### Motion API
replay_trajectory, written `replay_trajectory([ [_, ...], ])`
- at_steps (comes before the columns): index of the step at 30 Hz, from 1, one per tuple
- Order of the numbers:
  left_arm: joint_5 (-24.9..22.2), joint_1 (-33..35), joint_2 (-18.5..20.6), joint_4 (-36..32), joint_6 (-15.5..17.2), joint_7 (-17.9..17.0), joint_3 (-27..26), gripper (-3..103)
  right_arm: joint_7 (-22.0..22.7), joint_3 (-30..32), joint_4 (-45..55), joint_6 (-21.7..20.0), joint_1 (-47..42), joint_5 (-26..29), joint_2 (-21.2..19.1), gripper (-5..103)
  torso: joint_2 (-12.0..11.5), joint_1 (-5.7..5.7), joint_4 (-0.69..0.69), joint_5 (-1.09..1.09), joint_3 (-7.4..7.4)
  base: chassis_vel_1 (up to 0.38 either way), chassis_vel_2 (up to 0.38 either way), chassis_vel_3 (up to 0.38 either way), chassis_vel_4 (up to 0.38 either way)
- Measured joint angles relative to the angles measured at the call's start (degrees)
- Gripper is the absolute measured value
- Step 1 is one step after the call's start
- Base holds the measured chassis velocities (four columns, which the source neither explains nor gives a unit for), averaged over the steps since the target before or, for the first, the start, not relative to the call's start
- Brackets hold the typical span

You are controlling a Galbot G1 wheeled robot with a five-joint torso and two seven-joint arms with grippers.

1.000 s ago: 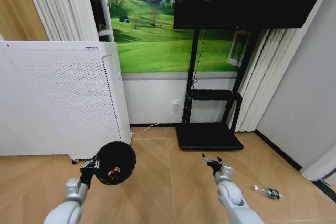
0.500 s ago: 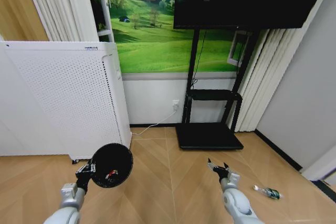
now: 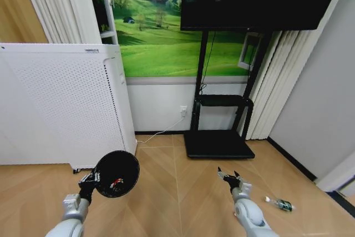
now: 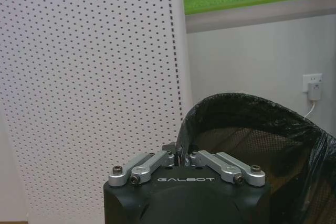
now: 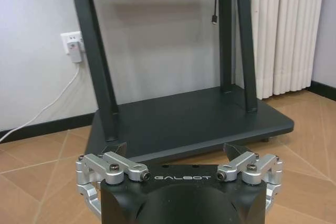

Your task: Pick up the trash bin and place the garbage on the floor into it.

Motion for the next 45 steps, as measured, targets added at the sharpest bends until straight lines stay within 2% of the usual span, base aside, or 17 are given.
replay_trajectory([
  [6, -0.01, -0.16, 0.03, 0.35, -0.05, 0.01, 0.15, 6, -0.11, -0.30, -0.46, 0.18, 0.13, 0.17, -0.56, 100, 0.00, 0.00, 0.00, 0.01, 0.00, -0.243, -0.239, 0.234, 0.229],
  [8, 0.02, -0.25, -0.02, 0.60, -0.15, 0.01, 0.26, 6, -0.27, -0.54, -1.19, 1.69, 0.16, 0.02, -0.81, 100, 0.00, 0.01, 0.00, -0.02, 0.00, -0.257, -0.262, 0.279, 0.266],
  [14, 0.14, -0.28, -0.14, 0.93, -0.20, 0.06, 0.51, 6, -0.76, -1.12, -2.20, 2.54, 0.17, -0.14, -1.94, 100, 0.00, 0.00, -0.02, 0.02, 0.00, -0.216, -0.236, 0.237, 0.219],
  [20, 0.25, -0.36, 0.09, 1.26, -0.20, 0.03, 0.95, 6, -1.06, -3.81, -3.92, 0.19, 1.66, -0.43, -6.73, 100, 0.00, 0.00, 0.01, -0.01, 0.00, 0.001, -0.002, 0.019, 0.015],
  [22, 0.46, -0.30, 0.54, 1.93, -0.20, -0.07, 1.60, 6, 0.05, -7.81, -5.87, -1.97, 3.03, 0.04, -11.48, 100, 0.00, 0.00, 0.03, -0.02, -0.01, 0.057, 0.073, -0.052, -0.082],
  [23, 0.46, -0.30, 0.54, 1.93, -0.20, -0.07, 1.60, 6, 0.05, -7.81, -5.87, -1.97, 3.03, 0.04, -11.48, 100, 0.00, 0.00, 0.03, -0.02, -0.01, 0.057, 0.056, -0.058, -0.083],
  [26, 0.65, -0.23, 0.89, 2.88, -0.24, -0.20, 2.75, 6, 1.40, -13.85, -8.29, -3.28, 3.92, 0.26, -16.04, 100, 0.00, 0.00, 0.02, 0.02, 0.00, 0.050, 0.035, -0.039, -0.026],
  [30, 0.96, -0.21, 1.05, 3.46, -0.32, -0.19, 3.70, 6, 1.79, -18.07, -9.51, -3.53, 4.30, -0.14, -18.76, 100, 0.00, 0.00, -0.02, 0.01, 0.00, 0.000, 0.000, 0.000, 0.000],
  [35, 1.09, -0.36, 1.09, 3.82, -0.33, -0.16, 4.16, 6, 1.80, -18.80, -9.65, -3.56, 4.33, -0.24, -19.24, 100, 0.00, 0.00, -0.01, 0.01, -0.01, 0.000, 0.000, 0.000, 0.000],
  [36, 1.12, -0.54, 1.10, 3.99, -0.33, -0.15, 4.39, 6, 1.93, -21.25, -10.03, -3.63, 4.56, -0.39, -20.57, 100, 0.00, 0.00, -0.01, 0.00, -0.01, 0.000, 0.000, 0.000, 0.000],
  [41, 1.16, -1.02, 1.12, 4.45, -0.34, -0.12, 4.91, 6, 1.95, -24.76, -10.57, -3.73, 4.68, -0.38, -22.10, 100, -0.01, 0.00, -0.02, 0.01, 0.00, 0.000, 0.000, 0.000, 0.000],
  [42, 1.16, -1.14, 1.33, 4.63, -0.34, -0.11, 5.23, 6, 1.94, -26.90, -10.58, -3.68, 4.51, -0.35, -23.12, 100, 0.00, 0.00, 0.06, -0.02, -0.01, 0.000, 0.000, 0.000, 0.000],
  [43, 1.16, -1.14, 1.33, 4.63, -0.34, -0.11, 5.23, 6, 1.94, -26.90, -10.58, -3.68, 4.51, -0.35, -23.12, 100, 0.00, 0.00, 0.06, -0.02, -0.01, 0.000, 0.000, 0.000, 0.000],
  [44, 1.16, -1.19, 1.58, 5.02, -0.35, -0.07, 5.55, 6, 1.48, -29.48, -10.57, -3.61, 3.74, -0.25, -23.87, 100, -0.01, 0.00, -0.01, 0.00, 0.00, 0.000, 0.000, 0.000, 0.000],
  [45, 1.16, -1.37, 1.72, 5.68, -0.39, 0.11, 5.78, 6, 1.19, -32.12, -10.71, -3.21, 3.39, -0.37, -24.21, 100, -0.01, -0.01, 0.01, 0.00, -0.01, 0.000, 0.000, 0.000, 0.000],
])
